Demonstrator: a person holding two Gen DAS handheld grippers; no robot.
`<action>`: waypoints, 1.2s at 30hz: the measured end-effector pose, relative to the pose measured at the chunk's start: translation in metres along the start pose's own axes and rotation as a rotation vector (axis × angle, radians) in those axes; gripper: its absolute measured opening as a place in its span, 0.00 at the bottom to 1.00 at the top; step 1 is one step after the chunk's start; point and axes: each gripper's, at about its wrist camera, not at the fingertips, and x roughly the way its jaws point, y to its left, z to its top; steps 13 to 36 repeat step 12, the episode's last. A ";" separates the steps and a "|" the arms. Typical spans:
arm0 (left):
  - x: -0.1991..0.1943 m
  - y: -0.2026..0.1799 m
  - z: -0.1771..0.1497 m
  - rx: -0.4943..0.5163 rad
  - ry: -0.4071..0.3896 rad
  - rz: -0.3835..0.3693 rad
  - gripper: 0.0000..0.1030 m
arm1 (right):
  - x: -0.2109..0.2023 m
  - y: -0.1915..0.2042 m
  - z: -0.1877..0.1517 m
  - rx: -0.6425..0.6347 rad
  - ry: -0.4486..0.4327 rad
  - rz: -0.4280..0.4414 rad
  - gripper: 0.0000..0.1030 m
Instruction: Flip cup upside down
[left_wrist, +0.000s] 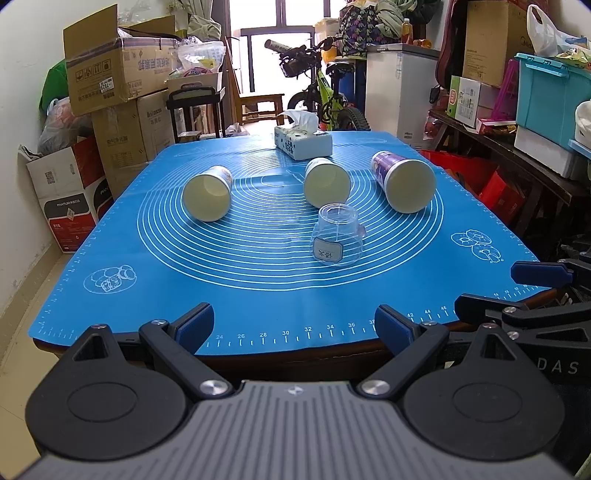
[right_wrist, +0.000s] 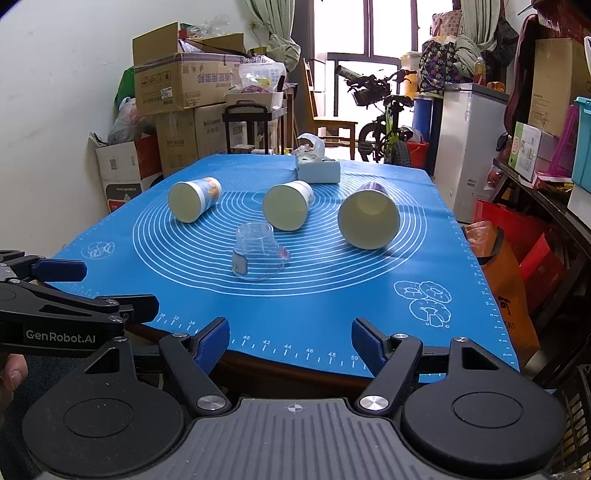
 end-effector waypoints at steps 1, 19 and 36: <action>0.000 0.000 0.000 0.000 0.000 0.000 0.91 | 0.000 0.000 0.000 0.001 0.001 0.000 0.75; 0.000 0.000 -0.001 0.001 -0.003 0.002 0.91 | 0.004 -0.003 -0.001 0.003 0.005 0.005 0.75; 0.000 0.000 -0.001 0.001 -0.003 0.002 0.91 | 0.004 -0.003 -0.001 0.003 0.005 0.005 0.75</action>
